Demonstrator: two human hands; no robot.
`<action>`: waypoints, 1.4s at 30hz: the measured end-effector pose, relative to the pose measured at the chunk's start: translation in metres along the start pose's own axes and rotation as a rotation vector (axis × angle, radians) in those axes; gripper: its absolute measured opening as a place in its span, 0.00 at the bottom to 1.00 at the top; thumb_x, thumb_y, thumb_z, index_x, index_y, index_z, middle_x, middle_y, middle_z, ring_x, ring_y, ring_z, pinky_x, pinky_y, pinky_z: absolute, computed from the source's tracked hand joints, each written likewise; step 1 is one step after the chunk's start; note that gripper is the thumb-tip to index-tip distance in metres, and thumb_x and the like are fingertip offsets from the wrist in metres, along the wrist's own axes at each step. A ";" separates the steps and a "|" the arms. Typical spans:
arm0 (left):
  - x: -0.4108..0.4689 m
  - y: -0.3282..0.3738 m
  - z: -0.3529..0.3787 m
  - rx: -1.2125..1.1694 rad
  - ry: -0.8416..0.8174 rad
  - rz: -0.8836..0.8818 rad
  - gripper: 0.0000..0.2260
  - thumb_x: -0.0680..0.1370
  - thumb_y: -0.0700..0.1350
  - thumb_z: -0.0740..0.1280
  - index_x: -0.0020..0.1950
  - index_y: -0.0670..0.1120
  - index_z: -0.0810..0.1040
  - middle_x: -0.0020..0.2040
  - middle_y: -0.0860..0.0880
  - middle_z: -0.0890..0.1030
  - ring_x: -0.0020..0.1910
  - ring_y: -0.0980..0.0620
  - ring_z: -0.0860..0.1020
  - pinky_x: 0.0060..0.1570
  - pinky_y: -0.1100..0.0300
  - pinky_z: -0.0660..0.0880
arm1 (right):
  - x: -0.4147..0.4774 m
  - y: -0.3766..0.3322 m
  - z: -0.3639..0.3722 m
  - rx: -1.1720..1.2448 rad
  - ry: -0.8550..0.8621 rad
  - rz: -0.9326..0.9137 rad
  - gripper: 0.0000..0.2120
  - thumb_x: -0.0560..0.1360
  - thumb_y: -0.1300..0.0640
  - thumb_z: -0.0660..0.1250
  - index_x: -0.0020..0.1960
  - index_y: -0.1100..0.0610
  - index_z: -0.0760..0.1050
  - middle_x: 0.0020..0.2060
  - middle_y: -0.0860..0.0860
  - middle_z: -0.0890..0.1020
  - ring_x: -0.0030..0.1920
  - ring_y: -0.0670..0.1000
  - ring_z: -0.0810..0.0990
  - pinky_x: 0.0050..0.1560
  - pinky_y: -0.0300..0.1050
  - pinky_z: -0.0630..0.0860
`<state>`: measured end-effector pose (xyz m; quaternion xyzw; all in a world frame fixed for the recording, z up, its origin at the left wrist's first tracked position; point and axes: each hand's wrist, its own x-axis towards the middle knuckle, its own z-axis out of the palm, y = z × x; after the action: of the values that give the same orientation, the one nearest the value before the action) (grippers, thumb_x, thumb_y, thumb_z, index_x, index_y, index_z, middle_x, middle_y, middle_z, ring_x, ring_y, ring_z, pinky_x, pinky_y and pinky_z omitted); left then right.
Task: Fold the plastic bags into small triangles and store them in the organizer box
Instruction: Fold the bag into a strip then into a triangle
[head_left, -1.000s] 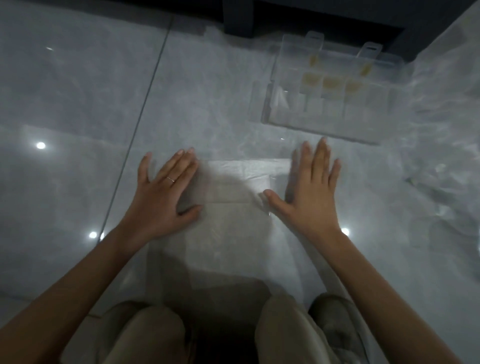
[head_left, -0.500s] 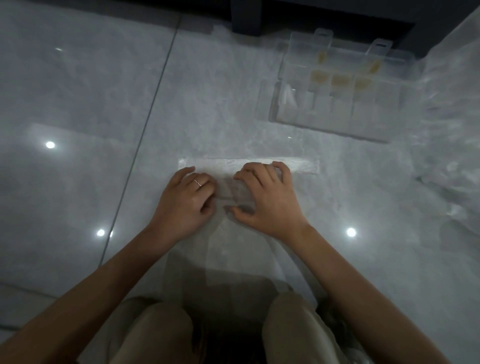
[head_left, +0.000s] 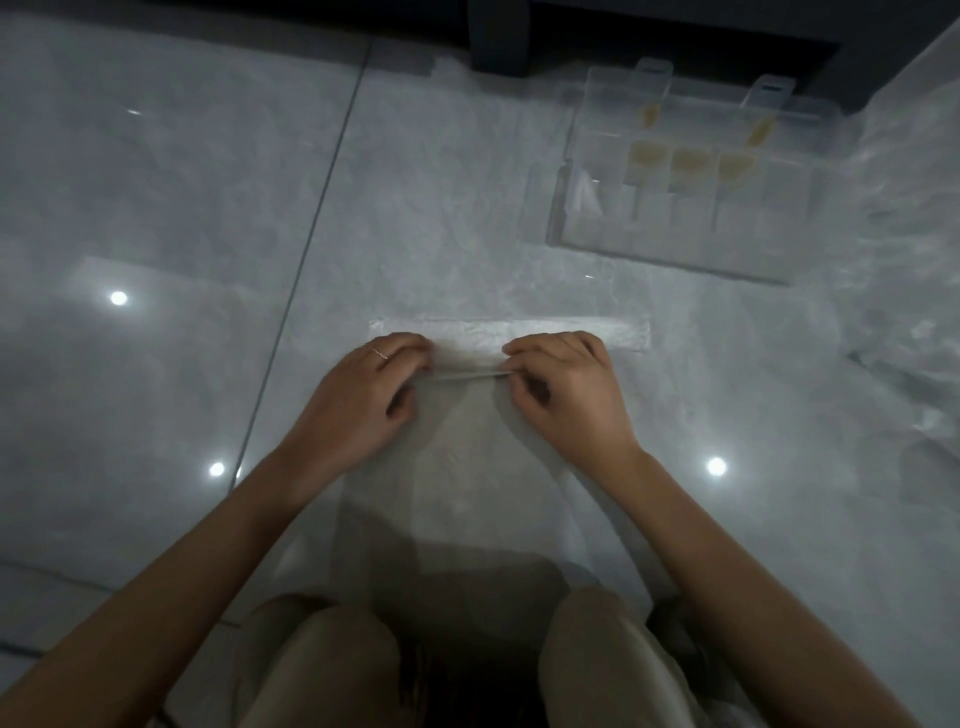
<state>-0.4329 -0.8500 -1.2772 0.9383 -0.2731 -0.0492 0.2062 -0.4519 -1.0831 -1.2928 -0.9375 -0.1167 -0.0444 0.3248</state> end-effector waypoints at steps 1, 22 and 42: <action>-0.001 -0.001 0.000 -0.034 0.034 -0.056 0.13 0.73 0.40 0.61 0.54 0.41 0.78 0.56 0.45 0.79 0.54 0.51 0.75 0.52 0.63 0.69 | 0.001 -0.001 -0.001 0.011 0.000 0.015 0.09 0.72 0.55 0.62 0.43 0.54 0.82 0.48 0.46 0.84 0.48 0.49 0.81 0.57 0.43 0.65; 0.027 -0.008 -0.003 -0.342 0.195 -0.627 0.07 0.73 0.40 0.72 0.48 0.47 0.75 0.41 0.49 0.80 0.41 0.49 0.78 0.40 0.59 0.70 | 0.030 -0.003 -0.005 -0.032 0.098 0.385 0.02 0.74 0.58 0.67 0.44 0.56 0.77 0.28 0.43 0.71 0.33 0.53 0.77 0.49 0.38 0.59; 0.018 0.007 0.001 0.214 0.164 -0.320 0.23 0.78 0.56 0.60 0.68 0.44 0.71 0.68 0.38 0.69 0.64 0.39 0.70 0.59 0.46 0.67 | 0.031 -0.001 0.003 -0.048 0.121 0.420 0.03 0.77 0.56 0.66 0.47 0.55 0.74 0.30 0.41 0.71 0.30 0.46 0.67 0.47 0.39 0.55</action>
<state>-0.4218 -0.8653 -1.2747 0.9871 -0.1066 0.0247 0.1165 -0.4221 -1.0745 -1.2900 -0.9443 0.1020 -0.0350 0.3109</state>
